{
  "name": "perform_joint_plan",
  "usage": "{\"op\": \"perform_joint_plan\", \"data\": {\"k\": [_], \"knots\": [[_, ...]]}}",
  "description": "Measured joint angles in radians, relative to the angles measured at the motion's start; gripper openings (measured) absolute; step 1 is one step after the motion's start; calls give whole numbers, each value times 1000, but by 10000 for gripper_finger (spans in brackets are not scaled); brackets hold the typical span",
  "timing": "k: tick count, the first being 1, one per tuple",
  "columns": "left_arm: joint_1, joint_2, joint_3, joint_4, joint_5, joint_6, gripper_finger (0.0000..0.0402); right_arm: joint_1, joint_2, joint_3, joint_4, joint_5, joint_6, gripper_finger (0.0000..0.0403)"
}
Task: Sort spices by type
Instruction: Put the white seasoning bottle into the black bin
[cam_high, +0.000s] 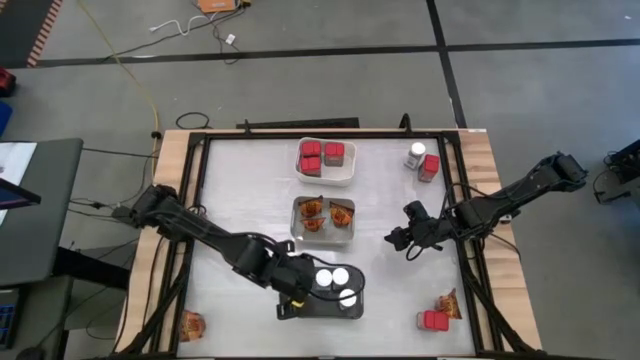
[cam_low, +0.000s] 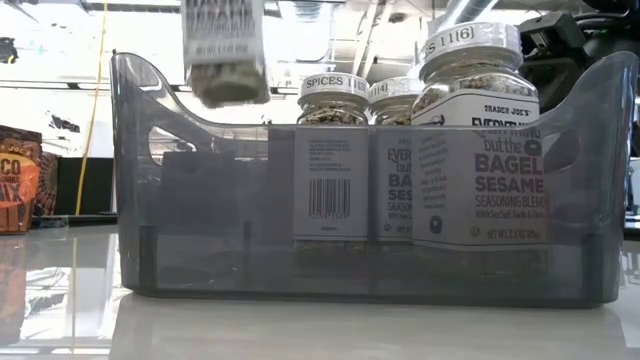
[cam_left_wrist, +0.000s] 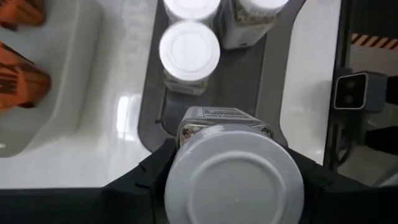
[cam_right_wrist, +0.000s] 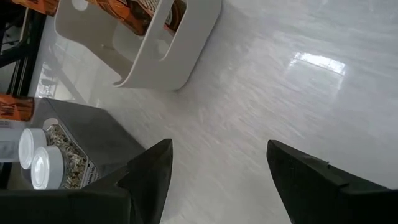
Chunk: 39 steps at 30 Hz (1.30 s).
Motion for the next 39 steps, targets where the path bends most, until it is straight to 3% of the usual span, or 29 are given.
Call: {"op": "perform_joint_plan", "data": {"k": [5, 13, 27, 34, 39], "knots": [[3, 0, -76, 125, 4, 0, 192, 0, 0, 0, 0, 0, 0, 286], [26, 1, -157, 159, 29, 3, 192, 0, 0, 0, 0, 0, 0, 286], [79, 97, -167, 196, 55, 94, 193, 1, 0, 0, -7, 0, 0, 286], [100, 96, -166, 202, 46, 108, 276, 1, 0, 0, -8, 0, 0, 286], [103, 93, -166, 200, 45, 109, 290, 1, 0, 0, -7, 0, 0, 286]]}}
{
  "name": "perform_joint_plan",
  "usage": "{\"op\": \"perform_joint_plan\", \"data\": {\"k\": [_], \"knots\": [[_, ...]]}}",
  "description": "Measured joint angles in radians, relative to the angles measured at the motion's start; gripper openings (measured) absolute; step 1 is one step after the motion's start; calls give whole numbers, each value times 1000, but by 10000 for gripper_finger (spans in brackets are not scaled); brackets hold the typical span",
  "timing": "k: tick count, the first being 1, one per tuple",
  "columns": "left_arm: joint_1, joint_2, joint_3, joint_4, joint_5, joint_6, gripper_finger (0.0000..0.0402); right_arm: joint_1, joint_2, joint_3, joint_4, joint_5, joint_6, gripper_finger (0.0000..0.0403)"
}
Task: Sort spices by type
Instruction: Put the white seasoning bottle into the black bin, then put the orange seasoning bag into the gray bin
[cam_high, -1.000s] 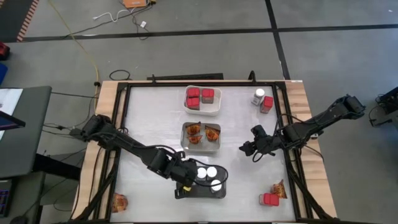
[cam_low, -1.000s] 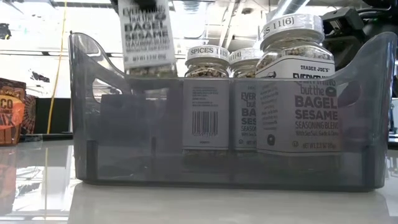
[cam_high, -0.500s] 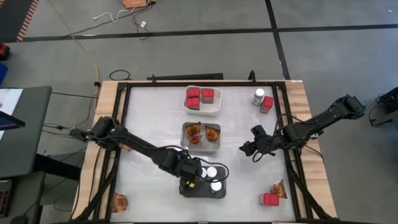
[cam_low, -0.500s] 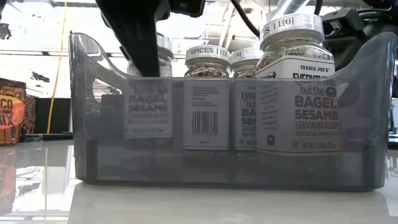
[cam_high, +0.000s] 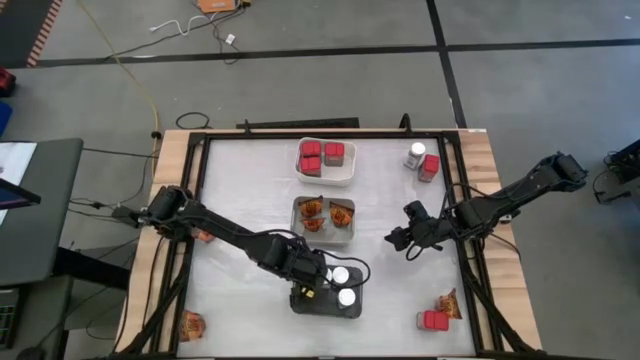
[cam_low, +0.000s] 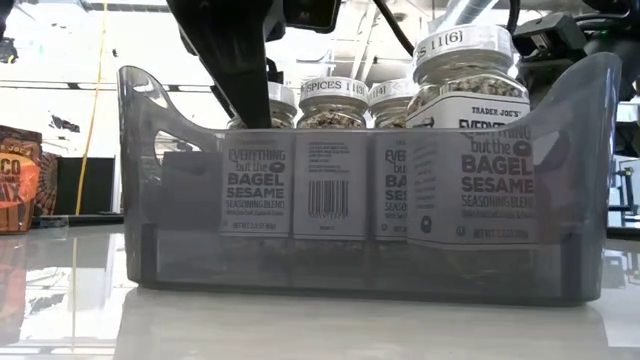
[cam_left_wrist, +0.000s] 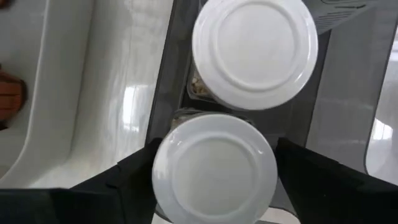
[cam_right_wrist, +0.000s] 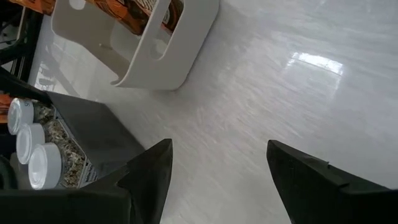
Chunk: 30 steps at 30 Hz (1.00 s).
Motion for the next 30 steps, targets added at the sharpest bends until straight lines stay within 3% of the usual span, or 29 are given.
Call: {"op": "perform_joint_plan", "data": {"k": [9, 15, 22, 30], "knots": [[1, -63, 0, -12, -11, -9, 294, 0, 0, 0, -2, 0, -1, 286], [-2, -148, 0, -70, -72, -129, 294, 0, 0, 0, -4, 0, -1, 286], [-66, -258, 0, -328, -209, -523, 281, 0, 0, 0, -9, 0, -11, 286], [-252, -324, 0, -596, -181, -1105, 270, 0, 0, 0, -8, 0, -55, 286]]}}
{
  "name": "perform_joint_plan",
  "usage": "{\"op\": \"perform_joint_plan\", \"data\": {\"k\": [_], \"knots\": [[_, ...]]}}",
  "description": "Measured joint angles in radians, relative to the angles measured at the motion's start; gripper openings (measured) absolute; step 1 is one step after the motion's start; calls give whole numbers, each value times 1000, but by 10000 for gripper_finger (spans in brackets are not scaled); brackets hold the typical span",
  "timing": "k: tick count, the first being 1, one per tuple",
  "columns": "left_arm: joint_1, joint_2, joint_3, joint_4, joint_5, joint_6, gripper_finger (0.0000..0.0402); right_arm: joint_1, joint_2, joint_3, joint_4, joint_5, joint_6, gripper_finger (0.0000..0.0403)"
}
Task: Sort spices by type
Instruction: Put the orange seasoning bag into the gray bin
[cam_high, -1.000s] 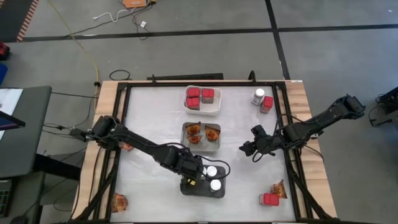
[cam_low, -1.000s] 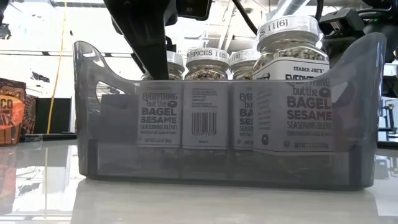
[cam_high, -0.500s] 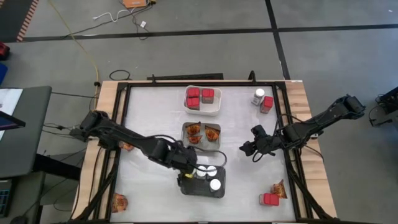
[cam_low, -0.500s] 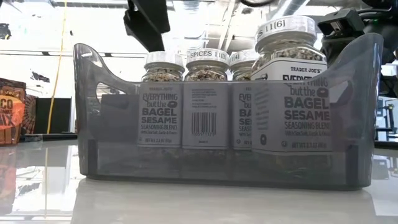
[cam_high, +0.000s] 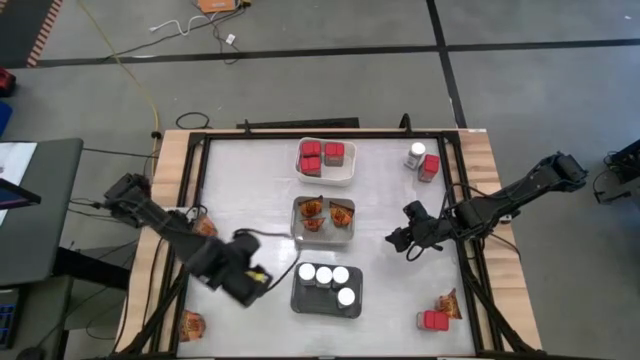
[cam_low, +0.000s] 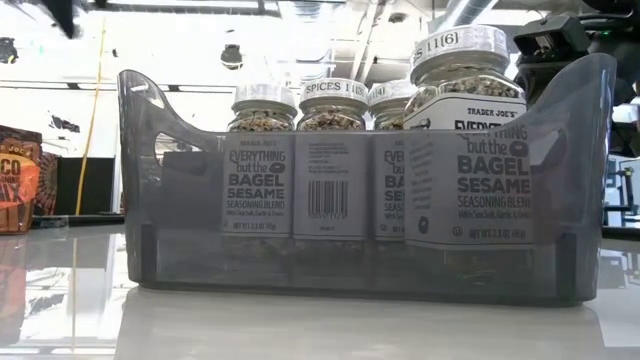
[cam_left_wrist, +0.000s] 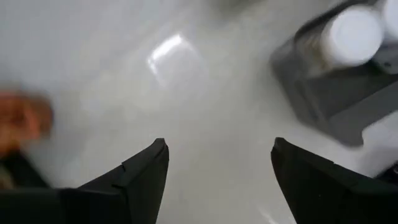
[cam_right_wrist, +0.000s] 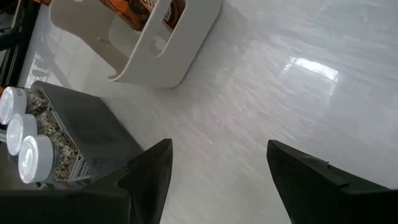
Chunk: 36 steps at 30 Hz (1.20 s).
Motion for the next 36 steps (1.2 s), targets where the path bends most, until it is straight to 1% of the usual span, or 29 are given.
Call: {"op": "perform_joint_plan", "data": {"k": [2, 4, 6, 10, 14, 16, 18, 20, 23, 28, 36], "knots": [[-56, -4, 0, -37, 37, -151, 269, 0, 0, 0, 0, 0, 0, 286], [-113, -2, 0, -64, 103, -302, 269, 0, 0, 0, 0, 0, -2, 286], [-164, -2, 0, -84, 164, -404, 269, 0, 0, 0, 0, 0, -2, 286], [-254, -2, 0, -98, 326, -546, 269, 0, 0, 0, 0, 0, -40, 286], [-332, -2, 0, -97, 512, -633, 269, 0, 0, 0, 0, 0, -51, 286], [-366, -1, 0, -94, 576, -692, 269, 0, 0, 0, 0, 0, -51, 286], [-401, -1, 0, -94, 584, -775, 269, 0, 0, 0, 0, 0, -52, 286], [-420, 0, -5, -78, 590, -801, 269, 0, 0, 0, 0, 0, -52, 286], [-433, 1, -41, 14, 592, -804, 269, 0, 0, 0, 0, 0, -52, 286], [-433, 3, -135, 143, 573, -804, 269, 0, 0, 0, 0, 0, -52, 286], [-441, 3, -238, 246, 573, -801, 268, 0, 0, 0, 0, 0, -52, 286]]}}
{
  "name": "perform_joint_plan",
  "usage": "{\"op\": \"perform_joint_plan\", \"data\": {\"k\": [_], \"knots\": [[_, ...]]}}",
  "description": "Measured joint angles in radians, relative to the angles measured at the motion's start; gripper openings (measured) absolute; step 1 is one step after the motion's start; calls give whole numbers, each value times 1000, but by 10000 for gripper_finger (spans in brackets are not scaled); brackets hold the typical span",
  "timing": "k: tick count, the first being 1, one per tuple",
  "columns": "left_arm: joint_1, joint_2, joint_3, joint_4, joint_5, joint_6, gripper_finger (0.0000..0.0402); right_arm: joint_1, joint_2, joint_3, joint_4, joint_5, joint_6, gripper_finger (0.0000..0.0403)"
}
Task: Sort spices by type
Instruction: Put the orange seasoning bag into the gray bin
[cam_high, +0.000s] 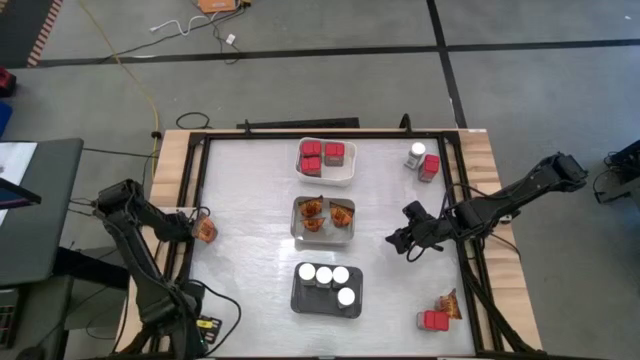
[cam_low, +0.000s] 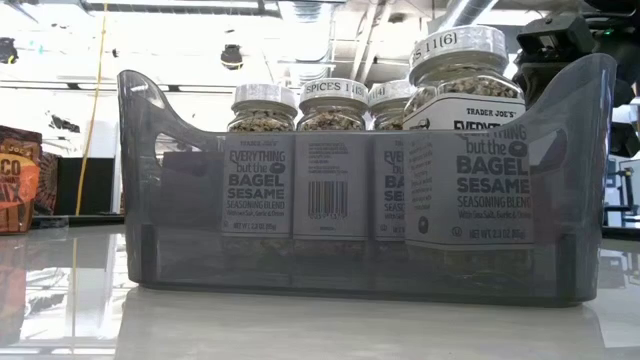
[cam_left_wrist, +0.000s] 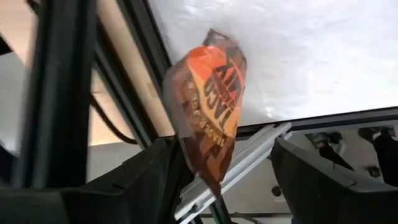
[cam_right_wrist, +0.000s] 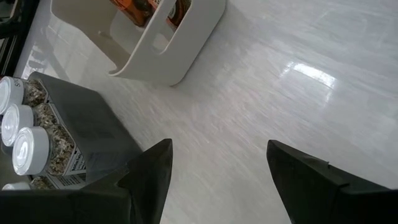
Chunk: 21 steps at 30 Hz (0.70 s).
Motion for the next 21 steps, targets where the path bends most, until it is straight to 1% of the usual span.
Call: {"op": "perform_joint_plan", "data": {"k": [4, 7, 10, 14, 15, 19, 21], "knots": [[-4, 0, -40, 53, 0, 1, 251, 0, 0, 0, 0, 0, 0, 286], [-5, 0, -56, 58, 0, 9, 216, 0, 0, 0, 0, 0, 0, 286], [-5, 0, -58, 47, -1, 21, 153, 0, 0, 0, 0, 0, 0, 286], [-4, 0, -58, 19, -5, 75, 35, 0, 0, 0, 0, 0, 0, 286], [-4, -1, -58, 13, -10, 89, 18, 0, 0, 0, 0, 0, 0, 286], [6, -11, -58, 4, -29, 178, 3, 0, 0, 0, 0, 0, 11, 286], [20, -37, -58, -4, -78, 219, 1, 0, 0, 0, 0, 0, 22, 286]]}}
